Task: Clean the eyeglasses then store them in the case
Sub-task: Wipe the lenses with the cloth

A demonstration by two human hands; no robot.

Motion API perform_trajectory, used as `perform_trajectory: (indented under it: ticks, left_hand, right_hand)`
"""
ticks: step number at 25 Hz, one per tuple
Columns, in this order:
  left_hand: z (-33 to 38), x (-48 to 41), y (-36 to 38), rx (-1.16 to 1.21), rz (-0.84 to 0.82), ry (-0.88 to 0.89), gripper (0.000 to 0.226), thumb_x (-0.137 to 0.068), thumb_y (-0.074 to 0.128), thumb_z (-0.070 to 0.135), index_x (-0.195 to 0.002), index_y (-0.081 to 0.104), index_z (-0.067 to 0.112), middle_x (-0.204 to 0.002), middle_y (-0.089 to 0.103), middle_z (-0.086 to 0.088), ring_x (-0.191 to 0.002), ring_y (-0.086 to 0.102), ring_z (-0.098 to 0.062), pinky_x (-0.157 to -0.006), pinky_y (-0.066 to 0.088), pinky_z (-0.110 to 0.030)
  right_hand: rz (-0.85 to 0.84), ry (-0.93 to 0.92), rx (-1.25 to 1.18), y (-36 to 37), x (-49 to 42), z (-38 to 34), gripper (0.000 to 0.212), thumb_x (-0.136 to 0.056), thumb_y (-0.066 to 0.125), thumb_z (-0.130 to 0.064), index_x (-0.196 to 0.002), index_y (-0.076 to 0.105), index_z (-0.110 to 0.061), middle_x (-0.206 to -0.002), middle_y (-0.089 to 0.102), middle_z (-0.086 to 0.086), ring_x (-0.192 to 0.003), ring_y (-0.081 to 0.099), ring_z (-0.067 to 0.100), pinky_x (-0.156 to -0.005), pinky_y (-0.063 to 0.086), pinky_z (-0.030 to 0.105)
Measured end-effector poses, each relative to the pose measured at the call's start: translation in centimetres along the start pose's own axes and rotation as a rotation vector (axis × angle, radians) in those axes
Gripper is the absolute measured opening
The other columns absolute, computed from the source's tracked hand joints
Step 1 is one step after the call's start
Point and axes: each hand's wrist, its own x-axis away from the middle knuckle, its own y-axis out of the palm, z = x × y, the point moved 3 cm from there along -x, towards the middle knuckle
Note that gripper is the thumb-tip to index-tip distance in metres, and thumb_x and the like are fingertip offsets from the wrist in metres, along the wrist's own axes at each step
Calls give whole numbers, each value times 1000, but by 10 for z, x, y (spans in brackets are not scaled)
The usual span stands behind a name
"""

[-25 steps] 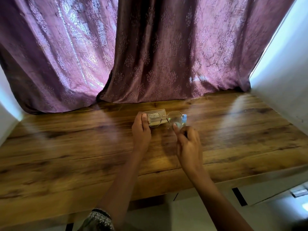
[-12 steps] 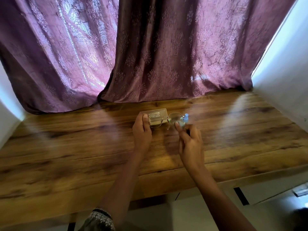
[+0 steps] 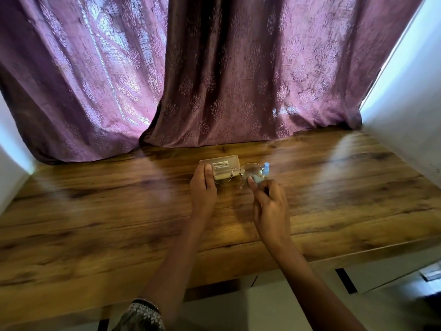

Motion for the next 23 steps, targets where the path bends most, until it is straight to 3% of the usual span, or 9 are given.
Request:
perform_trajectory:
  ticks: [5, 8, 12, 15, 18, 23]
  left_hand:
    - [1, 0, 4, 10, -13, -8, 26, -99, 31, 14, -76, 42, 11, -67, 44, 0, -60, 40, -11, -59, 36, -26]
    - [3, -1, 6, 14, 10, -5, 25, -99, 31, 15, -77, 42, 13, -65, 43, 6, -57, 42, -4, -55, 35, -13]
    - [1, -3, 2, 4, 30, 3, 26, -100, 31, 14, -76, 42, 13, -64, 42, 10, -56, 43, -1, -55, 34, -13]
    - [-6, -5, 2, 17, 31, -34, 28, -100, 30, 17, -77, 44, 11, -66, 44, 6, -59, 42, -7, -58, 38, -25]
    - [-10, -5, 4, 26, 20, -44, 28, -100, 30, 16, -78, 46, 12, -69, 48, 7, -64, 45, -7, -62, 39, -23]
    - [-10, -5, 7, 52, -5, 2, 27, -100, 30, 11, -78, 46, 10, -69, 48, 5, -59, 51, 4, -54, 40, -5]
  right_hand:
    - [43, 82, -72, -3, -28, 11, 38, -89, 42, -11, -122, 59, -4, -88, 55, 18, -81, 55, 33, -71, 51, 41]
    - [19, 6, -75, 1, -28, 2, 37, -89, 46, -7, -124, 58, -6, -90, 56, 15, -82, 56, 30, -68, 51, 39]
    - [32, 8, -105, 1, -4, 19, 40, -87, 52, -2, -126, 57, -11, -92, 54, 9, -84, 50, 18, -74, 41, 19]
    - [145, 189, -245, -2, -5, 54, 34, -89, 52, -4, -122, 61, -10, -92, 47, 1, -80, 46, 11, -74, 36, 8]
    - [111, 405, -219, 9, -10, 95, 30, -89, 54, -3, -117, 63, -8, -93, 49, 6, -79, 49, 15, -73, 34, 2]
    - [-251, 701, -13, 41, 10, 147, 27, -90, 53, -8, -114, 65, -6, -110, 52, 16, -92, 54, 31, -83, 44, 33]
